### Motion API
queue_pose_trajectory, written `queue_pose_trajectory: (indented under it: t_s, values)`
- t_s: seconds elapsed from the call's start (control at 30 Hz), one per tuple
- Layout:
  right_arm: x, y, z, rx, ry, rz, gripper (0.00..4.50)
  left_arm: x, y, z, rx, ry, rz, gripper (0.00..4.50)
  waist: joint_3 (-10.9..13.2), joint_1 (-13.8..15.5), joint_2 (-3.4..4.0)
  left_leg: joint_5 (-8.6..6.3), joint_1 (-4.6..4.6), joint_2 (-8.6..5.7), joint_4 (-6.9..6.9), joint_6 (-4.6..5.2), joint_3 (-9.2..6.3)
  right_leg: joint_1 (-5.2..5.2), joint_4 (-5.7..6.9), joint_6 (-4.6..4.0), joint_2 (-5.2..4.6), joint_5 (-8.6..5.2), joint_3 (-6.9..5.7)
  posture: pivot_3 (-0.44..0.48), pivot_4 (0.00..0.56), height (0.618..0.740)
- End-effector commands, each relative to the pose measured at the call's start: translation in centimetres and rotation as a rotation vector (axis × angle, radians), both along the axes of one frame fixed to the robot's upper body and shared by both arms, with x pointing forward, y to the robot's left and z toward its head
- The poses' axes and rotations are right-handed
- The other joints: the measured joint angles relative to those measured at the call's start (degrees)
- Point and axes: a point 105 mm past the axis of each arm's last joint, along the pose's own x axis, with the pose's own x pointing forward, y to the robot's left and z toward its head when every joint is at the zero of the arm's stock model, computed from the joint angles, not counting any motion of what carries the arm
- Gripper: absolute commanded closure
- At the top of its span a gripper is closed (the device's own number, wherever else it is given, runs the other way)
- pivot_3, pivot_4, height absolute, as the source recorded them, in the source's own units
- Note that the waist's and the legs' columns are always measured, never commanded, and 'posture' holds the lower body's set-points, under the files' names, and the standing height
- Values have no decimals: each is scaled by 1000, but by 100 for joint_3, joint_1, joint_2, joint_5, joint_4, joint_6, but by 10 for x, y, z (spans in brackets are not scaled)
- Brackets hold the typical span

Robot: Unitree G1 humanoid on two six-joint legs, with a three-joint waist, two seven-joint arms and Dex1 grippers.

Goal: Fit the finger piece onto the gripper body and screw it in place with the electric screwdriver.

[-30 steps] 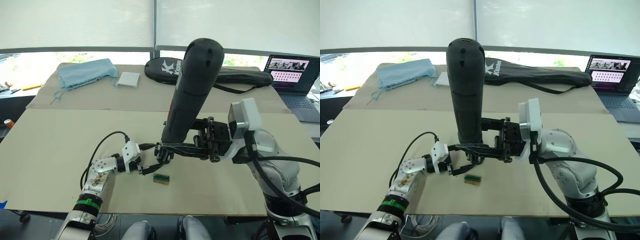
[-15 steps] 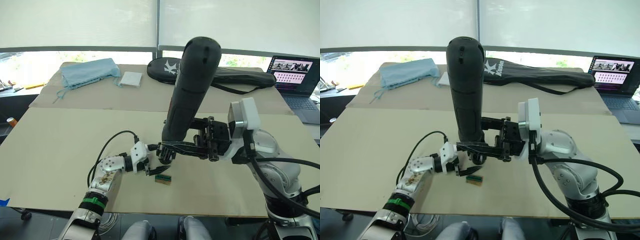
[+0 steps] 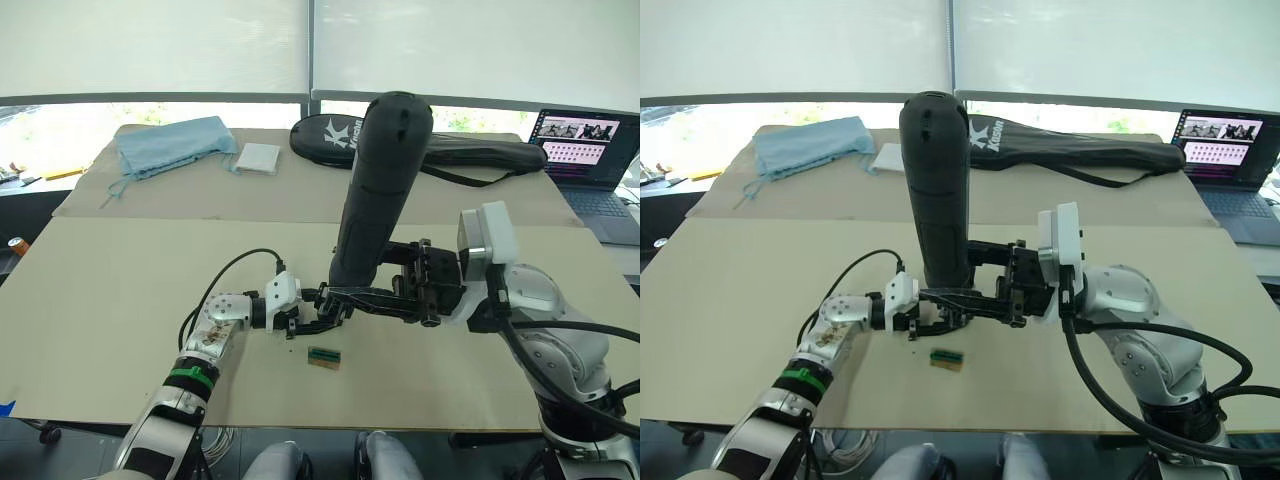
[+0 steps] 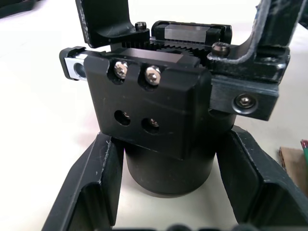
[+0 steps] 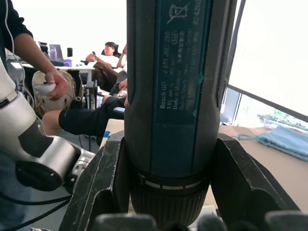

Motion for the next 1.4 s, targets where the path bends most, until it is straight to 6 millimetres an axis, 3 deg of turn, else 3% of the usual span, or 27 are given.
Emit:
queue_pose_trajectory:
  t_s: [0.03, 0.33, 0.4, 0.5, 0.83, 1.1, 1.4]
  values:
    - [-11, -1, 14, 27, -65, 24, 2582, -5, 6, -12, 33, 36, -46, 2185, 0, -33, 0, 0, 0, 0, 0, 0, 0, 0, 1, 0, 0, 0, 0, 0, 150, 740]
    - [-9, -2, 16, 23, -69, 8, 2582, -3, 13, -29, 38, 114, -5, 2185, 1, -86, -6, 0, 1, 0, 1, 0, 0, 2, 0, 0, 0, 0, 1, 0, 150, 740]
    - [-10, -3, 16, 19, -64, 12, 2582, -2, 16, -30, 45, 93, 25, 1154, 0, -87, -7, 0, 1, 0, 1, 0, 0, 2, 1, 0, -1, 0, 2, 0, 150, 740]
    - [-10, -3, 16, 18, -62, 14, 2582, -3, 19, -33, 31, 106, 50, 11, -1, -86, -6, 0, 3, 0, 0, 0, 0, 3, 2, 0, -2, 0, 3, 0, 150, 740]
    - [-11, -4, 16, 9, -51, 28, 2582, -20, 21, -28, -28, 113, 58, 11, -1, -140, -5, 0, 5, 3, -9, -1, 0, -4, 4, -1, -1, 0, 7, 0, 150, 740]
    - [-11, -4, 17, 4, -43, 38, 2582, -22, -8, -22, -26, 77, 144, 11, -1, -32, -5, 0, 2, 2, -6, 0, 0, 0, 0, 0, -5, 0, 5, 0, 150, 740]
    - [-10, -3, 17, 5, -45, 36, 2582, -26, -13, -30, -30, 89, 225, 11, -1, 62, -5, -3, 2, -5, -5, 6, 0, 2, -4, 7, -15, 4, 3, 0, 150, 740]
